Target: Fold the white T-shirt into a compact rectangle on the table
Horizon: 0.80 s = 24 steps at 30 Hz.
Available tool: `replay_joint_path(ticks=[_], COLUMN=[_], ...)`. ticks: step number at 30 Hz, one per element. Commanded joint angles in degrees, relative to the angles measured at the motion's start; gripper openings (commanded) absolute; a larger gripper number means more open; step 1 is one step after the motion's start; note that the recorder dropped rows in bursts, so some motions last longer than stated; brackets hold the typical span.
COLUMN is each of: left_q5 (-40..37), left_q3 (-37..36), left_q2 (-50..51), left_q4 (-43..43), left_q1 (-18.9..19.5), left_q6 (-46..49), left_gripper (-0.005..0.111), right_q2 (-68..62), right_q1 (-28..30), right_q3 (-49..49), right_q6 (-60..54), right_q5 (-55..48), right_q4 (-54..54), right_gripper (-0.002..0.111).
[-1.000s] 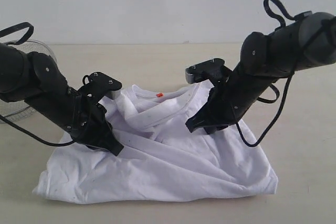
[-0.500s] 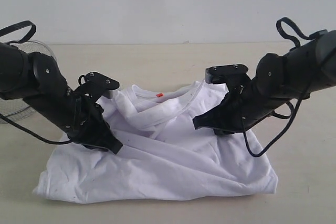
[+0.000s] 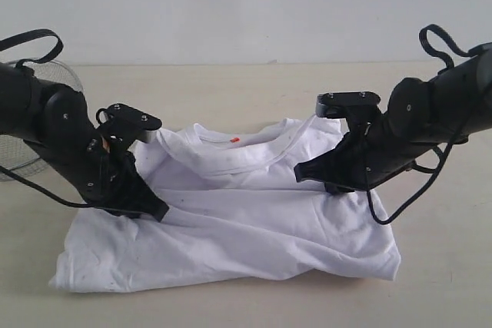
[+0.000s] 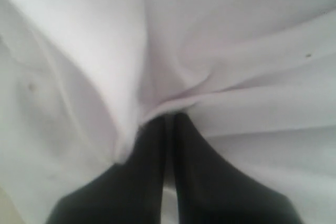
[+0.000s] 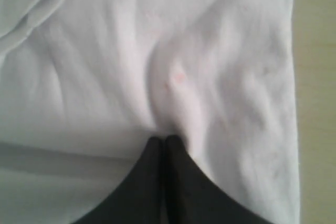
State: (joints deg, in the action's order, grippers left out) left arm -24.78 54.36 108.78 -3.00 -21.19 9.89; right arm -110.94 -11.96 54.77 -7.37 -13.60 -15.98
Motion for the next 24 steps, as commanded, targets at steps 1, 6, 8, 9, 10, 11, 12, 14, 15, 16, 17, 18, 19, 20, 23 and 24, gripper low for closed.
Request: replay_joint_path(ticks=[1, 6, 8, 9, 10, 11, 12, 14, 15, 16, 17, 18, 19, 20, 23, 24], left_q5=[-0.68, -0.05, -0.05, 0.08, 0.08, 0.08, -0.08, -0.08, 0.45, 0.76, 0.88, 0.88, 0.88, 0.88, -1.01, -1.92], left_q3=[-0.96, -0.96, -0.96, -0.96, -0.96, -0.96, -0.96, -0.96, -0.96, -0.96, -0.96, -0.96, -0.96, -0.96, 0.07, 0.92], left_q2=[-2.23, -9.78, -11.84, -12.57, -12.95, -13.08, -13.08, -12.64, -12.26, -11.88, -11.57, -11.14, -10.75, -10.2, -8.12, -7.34], left_q4=[3.53, 3.52, 3.52, 3.52, 3.4, 3.0, 1.2, -3.28, -6.79, -10.83, -14.34, -19.26, -24.6, -29.79, -39.88, -40.22], left_q1=[0.43, 0.43, 0.43, 0.43, 0.43, 0.43, 0.43, 0.43, 0.43, 0.43, 0.43, 0.43, 0.43, 0.43, 0.43, 0.43], left_q6=[0.06, 0.09, 0.19, 0.59, 1.51, 2.7, 4.14, 8.57, 12.25, 16.9, 21.1, 26.62, 32.11, 37.43, 46.95, 47.5], left_gripper=[0.004, 0.004, 0.004, 0.004, 0.004, 0.004, 0.004, 0.004, 0.004, 0.004, 0.004, 0.004, 0.004, 0.004, 0.004, 0.004], right_q2=[-1.15, 2.9, 5.64, 6.84, 7.74, 8.68, 9.41, 9.98, 10.06, 9.92, 9.75, 9.36, 9.06, 8.85, 7.65, 7.17], right_q1=[1.55, -0.29, -1.27, -1.58, -1.98, -2.38, -2.66, -3.29, -3.64, -4.07, -4.43, -4.8, -5.3, -5.84, -7.69, -8.48], right_q3=[-1.58, -1.47, -1.47, -1.47, -1.47, -1.47, -1.47, -1.47, -1.47, -1.36, -0.79, -0.08, 0.62, 1.55, 4.59, 5.6], right_q6=[-2.01, -3.7, -4.75, -5.21, -5.42, -5.52, -5.83, -5.92, -6.06, -6.3, -6.74, -7.02, -7.03, -7.29, -8.14, -8.42], right_q5=[-1.15, -0.39, -0.39, -0.39, -0.39, -0.39, -0.39, 0.22, 0.64, 0.73, 0.46, -0.16, -0.52, -0.83, -1.84, -2.74], right_q4=[4.38, 4.38, 4.38, 4.38, 4.38, 4.38, 4.38, 4.38, 4.38, 4.38, 4.38, 4.38, 4.16, 4.16, 4.16, 4.16], right_gripper=[0.0, 0.0, 0.0, 0.0, 0.0, 0.0, 0.0, 0.0, 0.0, 0.0, 0.0, 0.0, 0.0, 0.0, 0.0, 0.0])
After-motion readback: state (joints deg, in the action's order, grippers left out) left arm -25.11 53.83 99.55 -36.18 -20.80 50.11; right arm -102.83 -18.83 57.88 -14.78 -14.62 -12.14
